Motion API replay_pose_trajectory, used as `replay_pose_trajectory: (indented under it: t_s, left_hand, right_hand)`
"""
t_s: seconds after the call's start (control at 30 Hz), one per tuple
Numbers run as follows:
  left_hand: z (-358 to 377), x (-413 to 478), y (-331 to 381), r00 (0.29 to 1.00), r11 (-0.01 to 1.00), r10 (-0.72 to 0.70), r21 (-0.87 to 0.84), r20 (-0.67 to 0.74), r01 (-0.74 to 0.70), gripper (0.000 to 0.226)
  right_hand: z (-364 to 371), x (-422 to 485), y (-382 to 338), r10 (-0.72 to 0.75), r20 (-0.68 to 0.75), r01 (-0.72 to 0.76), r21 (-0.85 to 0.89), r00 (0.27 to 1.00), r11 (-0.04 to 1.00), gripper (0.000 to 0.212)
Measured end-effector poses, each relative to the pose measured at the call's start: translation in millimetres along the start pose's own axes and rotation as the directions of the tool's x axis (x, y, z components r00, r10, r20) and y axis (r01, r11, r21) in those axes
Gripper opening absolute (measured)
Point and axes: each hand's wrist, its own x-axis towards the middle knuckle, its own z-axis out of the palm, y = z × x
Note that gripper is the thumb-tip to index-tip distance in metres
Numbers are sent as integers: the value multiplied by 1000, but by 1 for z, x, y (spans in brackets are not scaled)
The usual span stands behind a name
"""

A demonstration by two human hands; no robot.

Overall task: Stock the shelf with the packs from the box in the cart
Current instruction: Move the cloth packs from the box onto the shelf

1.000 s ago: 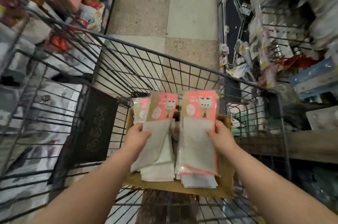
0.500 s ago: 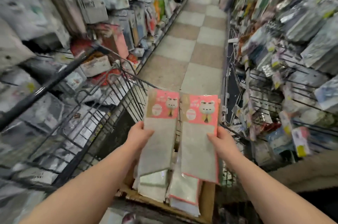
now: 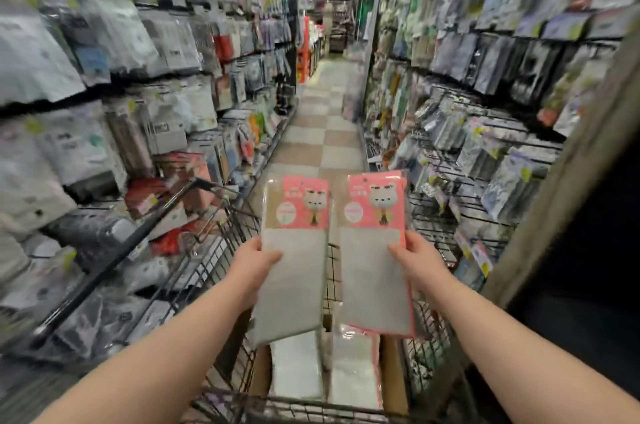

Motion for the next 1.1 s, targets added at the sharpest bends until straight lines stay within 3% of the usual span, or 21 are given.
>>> replay_pose_trajectory:
  t_s: [0.2,0.47,0.87,1.1]
  left_hand:
    - [-19,-65,9,988,995,85,-54,125,-79,24]
    - [31,-134,10,926,993,111,-70,362,-92,23]
    - [189,-254,25,810,986,156,-140,565,-93,28]
    - [298,-359,25,745,982,183,-161,641,-103,27]
  right_hand:
    - [-5,-88,-22,-27,-159,41,85,987,996,11]
    - [-71,-200,-23,4,-341,18,62,940,998,9]
    - [-231,-326,20,8,-597,26,48,802,999,13]
    - [-350,-394,64,8,-661,-20,-11,751,1000,18]
